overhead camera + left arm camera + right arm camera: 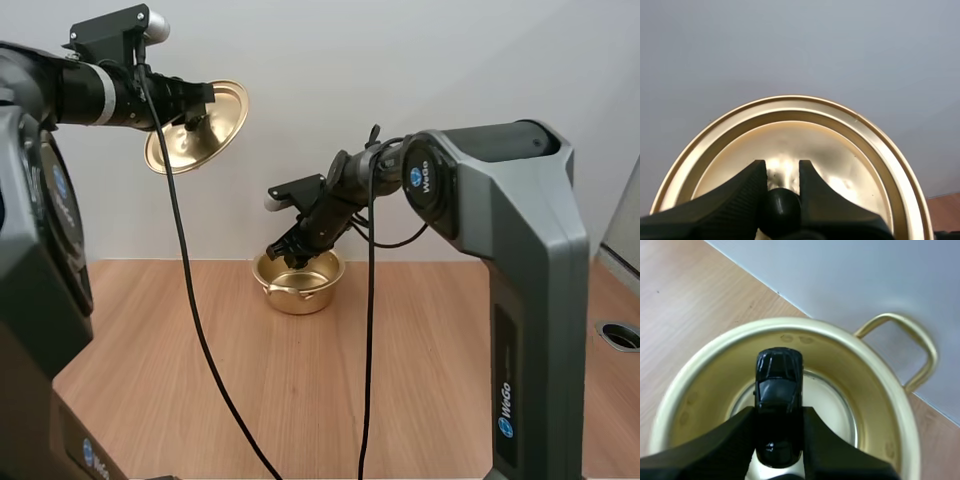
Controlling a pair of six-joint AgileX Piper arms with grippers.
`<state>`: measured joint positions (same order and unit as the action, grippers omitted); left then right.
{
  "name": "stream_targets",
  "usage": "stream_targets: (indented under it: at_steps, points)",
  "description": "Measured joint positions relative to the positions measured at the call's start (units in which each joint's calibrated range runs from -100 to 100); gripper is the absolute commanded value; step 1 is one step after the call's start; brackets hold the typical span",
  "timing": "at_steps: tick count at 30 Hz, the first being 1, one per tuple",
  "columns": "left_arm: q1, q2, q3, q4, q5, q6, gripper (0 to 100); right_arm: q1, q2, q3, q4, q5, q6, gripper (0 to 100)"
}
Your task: Open the pot, put the car inside, and close it
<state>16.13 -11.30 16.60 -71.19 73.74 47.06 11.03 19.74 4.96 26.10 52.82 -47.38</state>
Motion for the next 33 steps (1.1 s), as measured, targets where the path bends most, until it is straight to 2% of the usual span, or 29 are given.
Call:
stream_targets:
  at_steps: [4, 5, 7, 9, 10, 15, 17, 18, 20, 22, 24, 27, 33]
  points:
    - [0.00, 0.00, 0.00, 0.00, -0.18, 0.00, 0, -0.07, 3.08, -1.09, -0.31, 0.48, 0.00, 1]
    - [0.00, 0.00, 0.00, 0.00, -0.18, 0.00, 0, -0.07, 3.59, -1.38, 0.02, 0.69, 0.00, 10]
    - [0.00, 0.00, 0.00, 0.00, -0.18, 0.00, 0, -0.07, 3.74, -1.38, -0.01, 0.69, 0.00, 40]
    - [0.00, 0.00, 0.00, 0.00, -0.18, 0.00, 0, -0.07, 3.74, -1.54, 0.14, 0.69, 0.00, 62]
    - [0.00, 0.00, 0.00, 0.18, -0.18, 0.00, 0, -0.07, 3.74, -1.54, 0.19, 0.47, 0.00, 66]
    - [-0.07, 0.00, 0.00, 0.71, -0.18, 0.18, 0, -0.16, 2.71, -1.68, 0.56, 1.18, 0.26, 59]
    - [-0.07, 0.00, 0.00, 0.86, -0.18, 0.28, 0, -0.33, 1.95, -1.68, 0.59, 1.36, 0.26, 52]
    - [-0.07, 0.00, 0.00, 1.07, -0.18, 0.28, 0, -0.63, 1.38, -1.68, 0.59, 1.88, 0.26, 44]
    - [-0.07, 0.00, 0.00, 1.51, -0.18, 0.31, 0, -1.20, 0.27, -1.68, 0.59, 2.54, 1.27, 20]
    - [-0.66, 0.00, 0.00, 2.91, -0.66, 0.64, 0, -2.22, -1.58, -1.68, 1.53, 4.10, 2.38, 0]
    - [-1.71, 0.00, 0.00, 5.21, -2.69, 0.64, 0, -3.57, -3.74, -1.68, 2.71, 6.92, 2.74, 0]
    - [-4.07, 0.00, 0.00, 9.47, -5.38, -0.23, 0, -6.05, -7.86, 0.43, 5.18, 8.95, 2.87, 0]
    - [-10.47, 0.58, 0.00, 16.47, -15.23, -2.63, 0, -11.96, -19.24, 7.85, 5.86, 4.66, 2.87, 0]
